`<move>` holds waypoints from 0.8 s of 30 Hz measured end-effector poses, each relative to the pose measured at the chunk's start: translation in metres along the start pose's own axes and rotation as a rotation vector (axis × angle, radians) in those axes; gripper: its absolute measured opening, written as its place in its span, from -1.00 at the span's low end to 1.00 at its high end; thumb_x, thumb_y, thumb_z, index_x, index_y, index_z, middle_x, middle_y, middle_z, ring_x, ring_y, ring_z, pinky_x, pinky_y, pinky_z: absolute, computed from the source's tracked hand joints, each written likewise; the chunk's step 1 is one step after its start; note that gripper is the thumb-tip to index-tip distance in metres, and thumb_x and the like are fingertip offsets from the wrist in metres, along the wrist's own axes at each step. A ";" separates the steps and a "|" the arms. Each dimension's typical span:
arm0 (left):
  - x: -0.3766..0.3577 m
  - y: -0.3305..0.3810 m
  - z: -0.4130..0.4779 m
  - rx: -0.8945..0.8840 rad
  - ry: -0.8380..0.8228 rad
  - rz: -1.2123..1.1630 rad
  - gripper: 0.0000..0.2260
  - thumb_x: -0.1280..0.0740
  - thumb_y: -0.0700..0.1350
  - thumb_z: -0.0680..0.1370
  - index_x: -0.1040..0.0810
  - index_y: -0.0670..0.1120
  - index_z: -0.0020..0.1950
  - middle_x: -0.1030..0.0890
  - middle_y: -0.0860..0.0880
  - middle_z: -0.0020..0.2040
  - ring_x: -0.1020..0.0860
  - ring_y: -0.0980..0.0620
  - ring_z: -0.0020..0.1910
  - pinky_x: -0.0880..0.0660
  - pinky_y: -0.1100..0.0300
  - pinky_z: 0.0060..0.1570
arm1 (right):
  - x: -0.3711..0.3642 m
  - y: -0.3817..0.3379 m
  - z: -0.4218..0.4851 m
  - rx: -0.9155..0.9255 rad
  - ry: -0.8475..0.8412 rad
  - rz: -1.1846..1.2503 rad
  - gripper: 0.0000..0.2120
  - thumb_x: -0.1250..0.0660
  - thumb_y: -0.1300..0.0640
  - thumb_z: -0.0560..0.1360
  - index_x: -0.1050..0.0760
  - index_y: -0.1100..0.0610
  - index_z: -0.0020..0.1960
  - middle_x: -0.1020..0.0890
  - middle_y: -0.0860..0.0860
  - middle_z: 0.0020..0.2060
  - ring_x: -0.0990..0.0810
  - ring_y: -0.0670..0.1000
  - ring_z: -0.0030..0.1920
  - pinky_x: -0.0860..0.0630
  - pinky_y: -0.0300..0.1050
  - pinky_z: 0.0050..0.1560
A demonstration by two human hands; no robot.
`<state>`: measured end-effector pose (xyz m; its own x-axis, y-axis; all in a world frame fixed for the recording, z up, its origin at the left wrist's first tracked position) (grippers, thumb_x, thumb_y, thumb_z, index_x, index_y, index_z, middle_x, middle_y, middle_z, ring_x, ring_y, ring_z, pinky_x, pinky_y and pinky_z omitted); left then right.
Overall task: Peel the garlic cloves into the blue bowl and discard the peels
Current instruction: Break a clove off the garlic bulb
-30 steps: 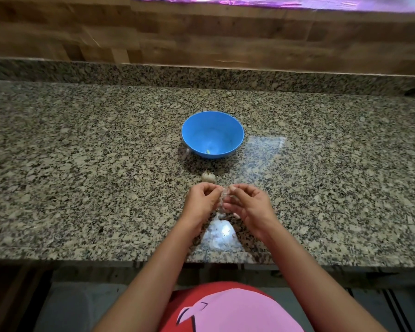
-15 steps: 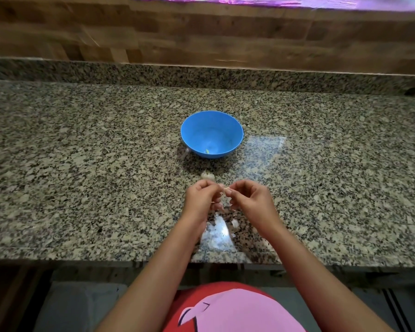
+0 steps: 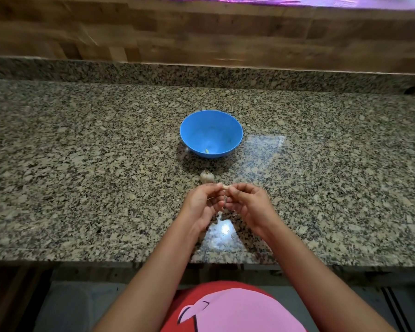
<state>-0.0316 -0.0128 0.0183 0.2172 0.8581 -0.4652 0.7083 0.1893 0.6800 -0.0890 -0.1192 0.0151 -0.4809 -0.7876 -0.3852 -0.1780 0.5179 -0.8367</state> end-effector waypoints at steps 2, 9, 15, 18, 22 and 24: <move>0.000 0.000 0.000 -0.010 -0.024 0.002 -0.87 -0.25 -0.30 0.55 -0.52 -0.20 -0.18 -0.57 -0.07 -0.37 -0.52 0.08 -0.43 -0.49 0.32 -0.45 | -0.001 0.000 -0.001 -0.025 -0.005 0.028 -0.92 -0.25 0.37 0.52 -0.51 0.31 -0.10 -0.63 0.16 -0.29 -0.59 0.03 -0.32 -0.60 -0.18 -0.25; 0.005 -0.005 0.003 -0.341 0.014 0.397 -0.97 -0.40 -0.30 0.47 -0.60 -0.20 -0.14 -0.63 -0.09 -0.28 -0.55 0.09 -0.41 -0.51 0.32 -0.42 | -0.004 0.000 0.002 -0.089 0.088 0.087 -0.90 -0.25 0.34 0.53 -0.53 0.35 -0.04 -0.58 0.15 -0.32 -0.54 -0.01 -0.38 -0.58 -0.22 -0.37; 0.007 -0.003 0.006 -0.361 0.021 0.418 -0.93 -0.34 -0.30 0.51 -0.56 -0.17 -0.15 -0.62 -0.07 -0.27 -0.53 0.13 -0.46 -0.50 0.30 -0.45 | -0.003 -0.003 0.002 -0.156 0.082 0.118 -0.90 -0.26 0.38 0.50 -0.54 0.37 -0.03 -0.61 0.16 -0.30 -0.58 0.01 -0.36 -0.62 -0.20 -0.33; 0.011 -0.001 0.012 -0.371 0.060 0.358 -0.94 -0.30 -0.29 0.54 -0.50 -0.17 -0.11 -0.58 -0.10 -0.21 -0.55 0.09 -0.36 -0.53 0.30 -0.39 | 0.000 -0.003 0.000 -0.218 0.066 0.073 -0.86 -0.26 0.41 0.49 -0.51 0.42 0.03 -0.60 0.19 -0.25 -0.59 0.04 -0.32 -0.62 -0.18 -0.32; 0.018 -0.003 0.015 -0.371 0.123 0.312 -0.92 -0.26 -0.31 0.57 -0.43 -0.16 -0.09 -0.57 -0.18 -0.13 -0.59 0.02 -0.24 -0.58 0.28 -0.27 | 0.004 -0.003 -0.001 -0.220 0.087 -0.036 -0.83 -0.23 0.48 0.48 -0.46 0.45 0.07 -0.59 0.22 -0.22 -0.60 0.07 -0.31 -0.63 -0.17 -0.30; 0.023 -0.002 0.014 -0.384 0.168 0.360 -0.91 -0.26 -0.29 0.57 -0.43 -0.12 -0.08 -0.57 -0.16 -0.10 -0.59 0.01 -0.21 -0.59 0.23 -0.23 | 0.006 -0.004 0.000 -0.188 0.109 -0.118 -0.86 -0.24 0.47 0.48 -0.48 0.42 0.04 -0.60 0.20 -0.25 -0.60 0.06 -0.32 -0.63 -0.16 -0.29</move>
<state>-0.0183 -0.0004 -0.0013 0.2679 0.9593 -0.0894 0.3061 0.0032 0.9520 -0.0909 -0.1258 0.0166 -0.5353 -0.8109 -0.2367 -0.3898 0.4857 -0.7824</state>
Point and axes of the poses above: each hand's wrist, its own z-axis towards the middle knuckle, its own x-axis out of the back of the hand, y = z × x, the point moved 4 cm from there along z, towards the middle knuckle
